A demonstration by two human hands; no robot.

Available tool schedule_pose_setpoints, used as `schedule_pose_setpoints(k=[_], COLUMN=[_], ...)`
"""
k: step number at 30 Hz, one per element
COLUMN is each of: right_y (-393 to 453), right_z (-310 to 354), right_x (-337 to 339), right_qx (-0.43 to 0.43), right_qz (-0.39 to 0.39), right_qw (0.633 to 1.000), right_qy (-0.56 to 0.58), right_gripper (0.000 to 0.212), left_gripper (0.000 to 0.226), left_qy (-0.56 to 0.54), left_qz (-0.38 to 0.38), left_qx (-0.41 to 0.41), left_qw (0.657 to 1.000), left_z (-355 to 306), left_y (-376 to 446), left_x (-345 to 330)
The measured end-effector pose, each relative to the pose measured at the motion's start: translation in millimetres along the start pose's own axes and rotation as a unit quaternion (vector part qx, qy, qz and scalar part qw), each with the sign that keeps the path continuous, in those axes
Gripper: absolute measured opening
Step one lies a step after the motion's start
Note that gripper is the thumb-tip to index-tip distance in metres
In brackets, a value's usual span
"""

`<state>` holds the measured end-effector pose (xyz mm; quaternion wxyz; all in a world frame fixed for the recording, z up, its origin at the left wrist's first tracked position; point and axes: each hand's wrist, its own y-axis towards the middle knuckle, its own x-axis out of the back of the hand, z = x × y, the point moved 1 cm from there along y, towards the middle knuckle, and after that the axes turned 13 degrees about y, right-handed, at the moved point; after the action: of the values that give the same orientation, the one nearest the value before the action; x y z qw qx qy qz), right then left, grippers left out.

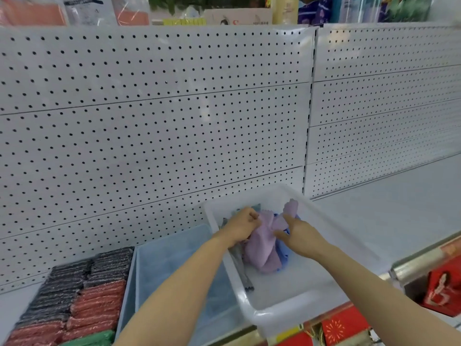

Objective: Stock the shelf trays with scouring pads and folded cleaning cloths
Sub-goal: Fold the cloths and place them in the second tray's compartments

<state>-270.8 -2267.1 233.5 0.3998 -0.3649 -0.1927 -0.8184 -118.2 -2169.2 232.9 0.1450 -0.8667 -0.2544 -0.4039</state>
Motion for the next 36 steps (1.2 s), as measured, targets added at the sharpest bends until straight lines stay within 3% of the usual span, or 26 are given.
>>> schedule_pose_setpoints(k=[3, 5, 7, 10, 14, 18, 22, 25, 29, 32, 35, 36], right_y=[-5.9, -10.2, -12.9, -14.4, -22.8, -27.8, -28.3, -26.9, -29.8, -29.5, -30.8, -31.9], right_z=[24.4, 43.6, 64.0, 92.9, 121.7, 155.1, 186.6, 207.0, 227.3, 235.8, 245.6, 249.8], right_x=[-0.1, 0.9, 0.7, 0.0, -3.3, -9.3, -14.3, -17.3, -11.0, -5.3, -2.4, -2.0], right_qx=[-0.047, -0.036, 0.001, -0.007, -0.014, 0.019, 0.041, 0.095, 0.148, 0.143, 0.135, 0.138], right_qz=[0.006, 0.029, 0.029, 0.005, 0.070, 0.103, 0.096, 0.068, 0.080, 0.084, 0.053, 0.061], right_qw=[0.976, 0.941, 0.922, 0.870, 0.801, 0.712, 0.729, 0.736, 0.703, 0.668, 0.668, 0.667], right_qy=[0.214, 0.335, 0.387, 0.493, 0.594, 0.694, 0.677, 0.666, 0.691, 0.726, 0.729, 0.730], right_gripper=[0.025, 0.040, 0.053, 0.053, 0.068, 0.050, 0.038, 0.039, 0.050, 0.039, 0.014, 0.016], left_gripper=[0.007, 0.007, 0.006, 0.009, 0.022, 0.020, 0.011, 0.022, 0.025, 0.024, 0.024, 0.026], left_qy=[-0.110, -0.175, -0.202, -0.222, -0.240, -0.250, -0.299, -0.294, -0.297, -0.297, -0.288, -0.290], left_qz=[-0.032, -0.044, -0.067, -0.093, -0.104, -0.132, -0.128, -0.144, -0.185, -0.196, -0.199, -0.197], left_qx=[-0.028, -0.046, -0.069, -0.097, -0.111, -0.105, -0.087, -0.096, -0.119, -0.136, -0.146, -0.151], left_qw=[0.993, 0.982, 0.975, 0.966, 0.959, 0.953, 0.942, 0.940, 0.929, 0.925, 0.925, 0.924], left_z=[-11.7, -22.3, -29.2, -38.2, -39.5, -27.0, -12.0, -8.4, -2.9, 2.8, 5.7, 5.6], left_y=[-11.8, -22.2, -33.2, -54.6, -84.1, -107.4, -124.9, -138.9, -158.4, -174.1, -184.9, -187.8], left_x=[30.3, 54.0, 79.1, 115.6, 148.9, 168.4, 182.7, 195.1, 218.2, 233.6, 241.4, 243.0])
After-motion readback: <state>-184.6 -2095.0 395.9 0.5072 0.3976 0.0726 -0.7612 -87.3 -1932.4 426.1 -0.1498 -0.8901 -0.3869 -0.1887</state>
